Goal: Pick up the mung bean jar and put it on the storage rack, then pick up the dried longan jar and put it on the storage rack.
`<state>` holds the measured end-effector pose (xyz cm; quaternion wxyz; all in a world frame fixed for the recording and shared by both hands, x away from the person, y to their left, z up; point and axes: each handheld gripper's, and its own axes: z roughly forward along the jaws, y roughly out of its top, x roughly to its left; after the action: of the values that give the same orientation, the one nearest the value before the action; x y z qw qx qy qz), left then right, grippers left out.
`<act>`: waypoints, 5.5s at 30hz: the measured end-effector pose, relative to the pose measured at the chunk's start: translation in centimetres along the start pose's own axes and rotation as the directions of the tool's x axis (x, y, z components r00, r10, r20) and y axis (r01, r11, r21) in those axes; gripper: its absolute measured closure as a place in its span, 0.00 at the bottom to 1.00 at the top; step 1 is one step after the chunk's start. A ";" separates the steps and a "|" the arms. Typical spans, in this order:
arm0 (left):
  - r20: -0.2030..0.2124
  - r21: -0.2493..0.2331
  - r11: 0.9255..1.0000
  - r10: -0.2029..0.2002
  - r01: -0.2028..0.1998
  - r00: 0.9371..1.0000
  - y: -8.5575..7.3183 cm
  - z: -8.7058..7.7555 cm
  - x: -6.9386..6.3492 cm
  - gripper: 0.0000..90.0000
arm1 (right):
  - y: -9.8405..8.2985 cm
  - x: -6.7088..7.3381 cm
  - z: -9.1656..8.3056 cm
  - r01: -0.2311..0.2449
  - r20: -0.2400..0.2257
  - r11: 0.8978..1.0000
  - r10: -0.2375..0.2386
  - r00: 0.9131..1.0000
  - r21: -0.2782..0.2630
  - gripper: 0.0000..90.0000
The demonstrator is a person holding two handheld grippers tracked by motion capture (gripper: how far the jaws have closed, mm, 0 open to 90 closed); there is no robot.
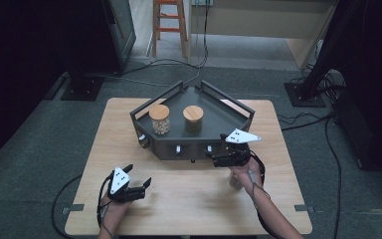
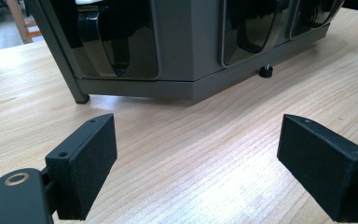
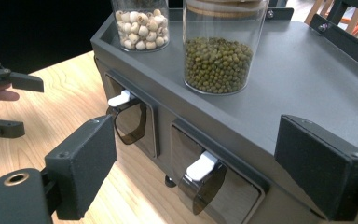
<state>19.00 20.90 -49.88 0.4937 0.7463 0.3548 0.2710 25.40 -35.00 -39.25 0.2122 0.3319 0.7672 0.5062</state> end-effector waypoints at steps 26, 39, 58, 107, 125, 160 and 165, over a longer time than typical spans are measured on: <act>0.002 0.010 1.000 0.004 -0.004 1.000 0.1 0.2 0.0 0.13 | -3.5 0.2 -1.6 -0.011 0.026 1.000 0.011 1.000 -0.011 0.14; 0.002 0.014 1.000 0.001 -0.001 1.000 0.1 0.3 -0.1 0.13 | -4.7 0.2 -2.1 -0.027 0.038 1.000 0.027 0.999 0.004 0.14; 0.003 0.020 1.000 0.007 -0.007 1.000 0.1 0.4 -0.1 0.13 | -6.3 0.3 -2.8 -0.040 0.065 0.999 0.039 0.997 0.019 0.14; -0.003 0.025 1.000 0.012 -0.011 1.000 0.1 0.4 -0.3 0.13 | -9.3 1.0 -4.8 -0.066 0.171 0.997 0.056 0.984 0.050 0.14; -0.007 0.025 1.000 0.010 -0.010 1.000 0.1 0.3 -0.3 0.13 | -10.6 1.0 -4.8 -0.091 0.185 0.993 0.076 0.980 0.073 0.14; -0.007 0.026 1.000 0.013 -0.013 1.000 0.2 0.3 -0.3 0.13 | -11.5 0.9 -3.8 -0.129 0.184 0.985 0.107 0.977 0.114 0.19; -0.007 0.025 1.000 0.013 -0.012 1.000 0.1 0.3 -0.3 0.13 | -11.8 0.7 -3.6 -0.141 0.175 0.984 0.120 0.977 0.108 0.25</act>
<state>19.10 20.43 -49.89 0.4814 0.7535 0.3554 0.2725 19.02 -39.94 -48.66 0.2219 0.4351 0.7521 0.4424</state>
